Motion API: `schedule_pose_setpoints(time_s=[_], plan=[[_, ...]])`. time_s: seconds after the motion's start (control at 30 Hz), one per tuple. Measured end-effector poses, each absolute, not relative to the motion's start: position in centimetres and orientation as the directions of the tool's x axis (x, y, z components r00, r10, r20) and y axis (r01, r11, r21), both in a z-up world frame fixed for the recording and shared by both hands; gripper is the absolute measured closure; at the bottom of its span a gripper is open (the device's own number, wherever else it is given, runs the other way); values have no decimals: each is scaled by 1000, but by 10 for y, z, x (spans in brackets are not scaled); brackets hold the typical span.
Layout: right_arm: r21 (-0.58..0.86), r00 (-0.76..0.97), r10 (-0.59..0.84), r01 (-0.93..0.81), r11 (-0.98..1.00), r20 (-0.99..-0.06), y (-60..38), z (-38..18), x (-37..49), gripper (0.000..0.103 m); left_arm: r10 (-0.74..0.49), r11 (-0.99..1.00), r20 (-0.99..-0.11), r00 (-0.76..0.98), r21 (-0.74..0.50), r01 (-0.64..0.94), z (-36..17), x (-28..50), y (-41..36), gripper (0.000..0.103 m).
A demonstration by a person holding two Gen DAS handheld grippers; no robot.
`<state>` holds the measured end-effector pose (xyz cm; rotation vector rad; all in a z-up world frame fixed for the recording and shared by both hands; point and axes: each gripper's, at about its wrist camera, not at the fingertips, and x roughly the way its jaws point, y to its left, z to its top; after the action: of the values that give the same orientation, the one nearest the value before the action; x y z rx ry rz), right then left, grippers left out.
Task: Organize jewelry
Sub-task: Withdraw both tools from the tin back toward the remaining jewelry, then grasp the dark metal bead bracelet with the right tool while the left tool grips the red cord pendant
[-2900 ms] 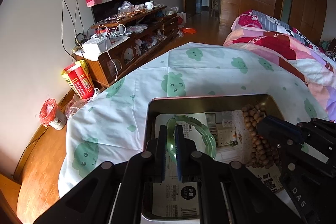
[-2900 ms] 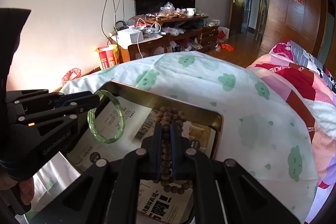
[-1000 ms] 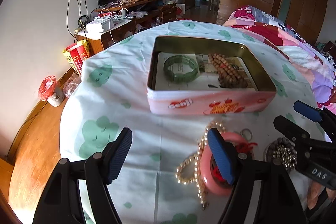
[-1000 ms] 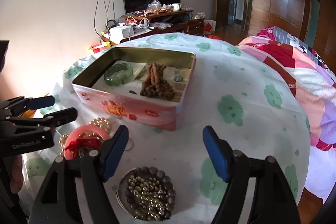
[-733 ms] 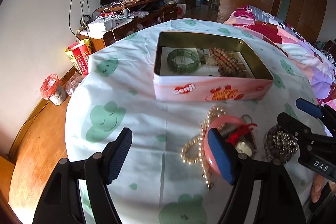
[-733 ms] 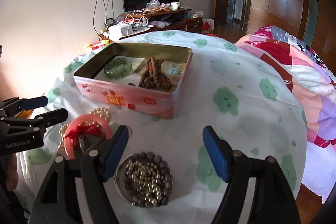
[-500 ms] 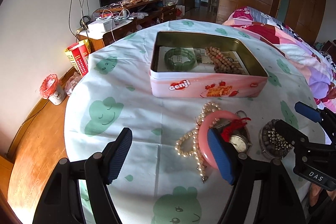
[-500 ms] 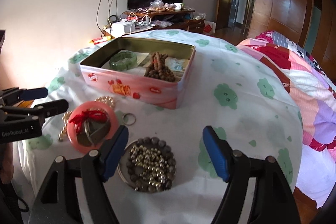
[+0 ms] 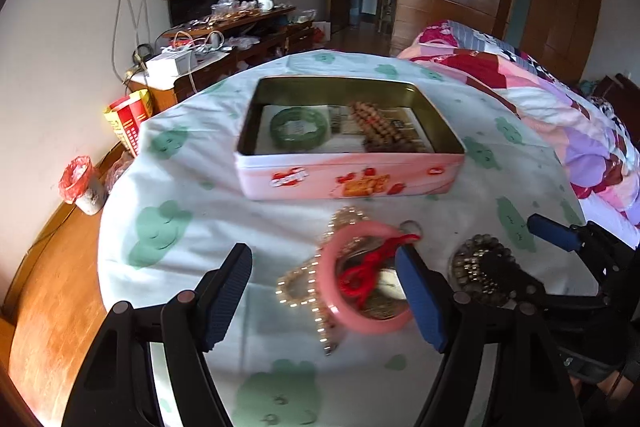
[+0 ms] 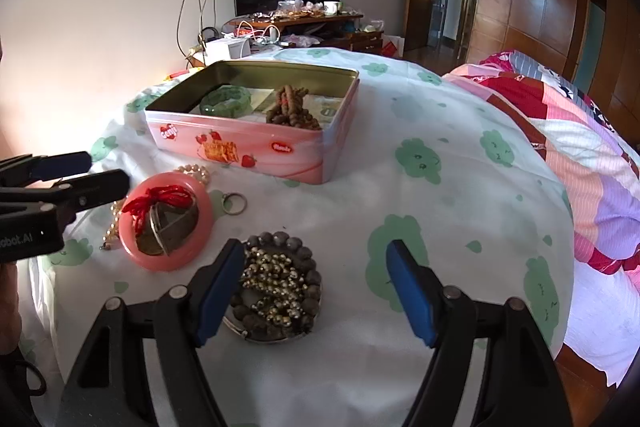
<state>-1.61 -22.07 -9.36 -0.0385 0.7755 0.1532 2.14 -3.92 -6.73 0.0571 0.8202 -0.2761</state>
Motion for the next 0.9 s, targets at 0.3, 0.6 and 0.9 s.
schedule_pose_setpoints(time_s=[0.3,0.6,0.9], plan=[[88,643,198,-200,976,-740,-219,-108,-15,69,-277,940,-742,610,-79,331,-78,26,-57,65],[88,656,188,-183,979,-731,-226,-105,-16,80,-335,917,-726,601,-105,385,-75,18,-57,103],[54,672,157,-172,984,-724,-228,-102,-16,69,-357,922,-672,648,-143,360,-49,14,-31,103]])
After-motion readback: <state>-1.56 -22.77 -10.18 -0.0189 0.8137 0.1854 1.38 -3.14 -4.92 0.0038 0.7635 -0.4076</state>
